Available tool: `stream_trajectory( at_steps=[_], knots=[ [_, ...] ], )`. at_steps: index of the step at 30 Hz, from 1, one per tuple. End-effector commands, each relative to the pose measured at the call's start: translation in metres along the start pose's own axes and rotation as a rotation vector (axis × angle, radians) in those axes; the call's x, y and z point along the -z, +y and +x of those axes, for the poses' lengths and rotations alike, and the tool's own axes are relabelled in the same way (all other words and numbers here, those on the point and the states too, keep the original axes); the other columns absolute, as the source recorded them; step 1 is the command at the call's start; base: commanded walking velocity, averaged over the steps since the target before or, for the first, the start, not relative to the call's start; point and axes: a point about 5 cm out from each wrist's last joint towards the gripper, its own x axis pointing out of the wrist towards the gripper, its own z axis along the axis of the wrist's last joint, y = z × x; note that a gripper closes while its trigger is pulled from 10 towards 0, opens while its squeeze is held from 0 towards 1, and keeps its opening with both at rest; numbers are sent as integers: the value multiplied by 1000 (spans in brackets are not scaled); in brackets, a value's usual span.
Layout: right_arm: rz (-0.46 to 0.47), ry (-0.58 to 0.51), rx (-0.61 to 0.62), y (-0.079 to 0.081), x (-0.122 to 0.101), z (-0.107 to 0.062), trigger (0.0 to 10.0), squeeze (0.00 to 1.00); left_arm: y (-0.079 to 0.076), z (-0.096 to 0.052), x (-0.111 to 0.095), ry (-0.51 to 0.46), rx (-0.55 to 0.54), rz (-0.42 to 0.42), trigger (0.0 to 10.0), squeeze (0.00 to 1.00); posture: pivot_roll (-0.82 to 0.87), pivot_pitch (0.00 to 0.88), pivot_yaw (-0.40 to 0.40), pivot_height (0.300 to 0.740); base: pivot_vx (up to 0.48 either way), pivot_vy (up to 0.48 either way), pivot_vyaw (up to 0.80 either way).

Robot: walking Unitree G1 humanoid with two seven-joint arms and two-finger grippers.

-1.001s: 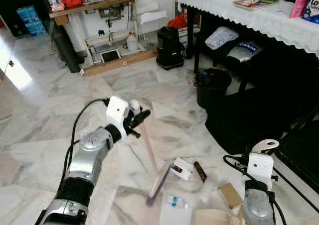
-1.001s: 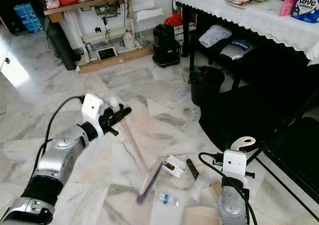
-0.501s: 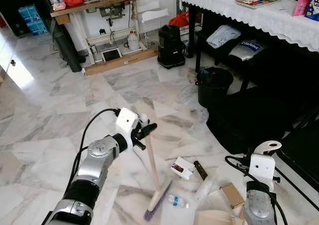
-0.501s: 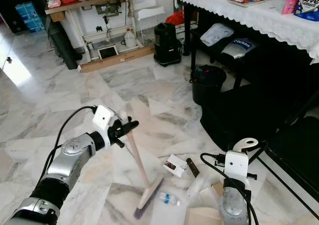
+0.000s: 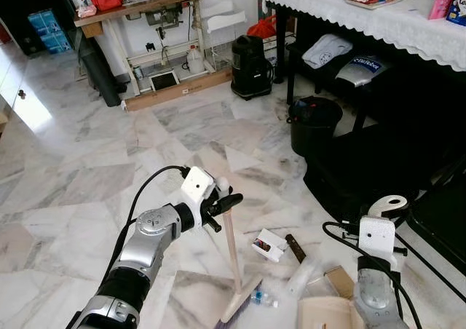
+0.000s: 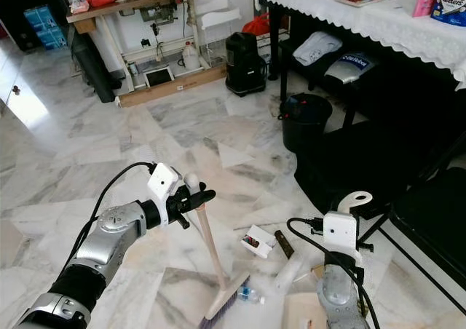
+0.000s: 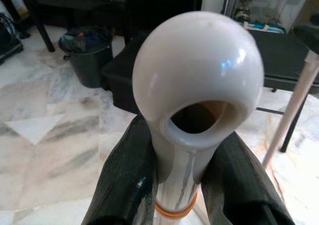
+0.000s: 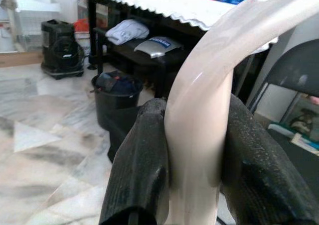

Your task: Sweep floor

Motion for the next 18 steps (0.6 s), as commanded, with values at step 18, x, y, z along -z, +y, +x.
stream_trajectory(
  at_steps=[18],
  knots=[
    [-22, 85, -38, 23, 16, -15, 10000, 0, -12, -27, -22, 17, 113, 30, 10000, 0, 102, 122, 214, 740, 0, 0, 0]
  ],
)
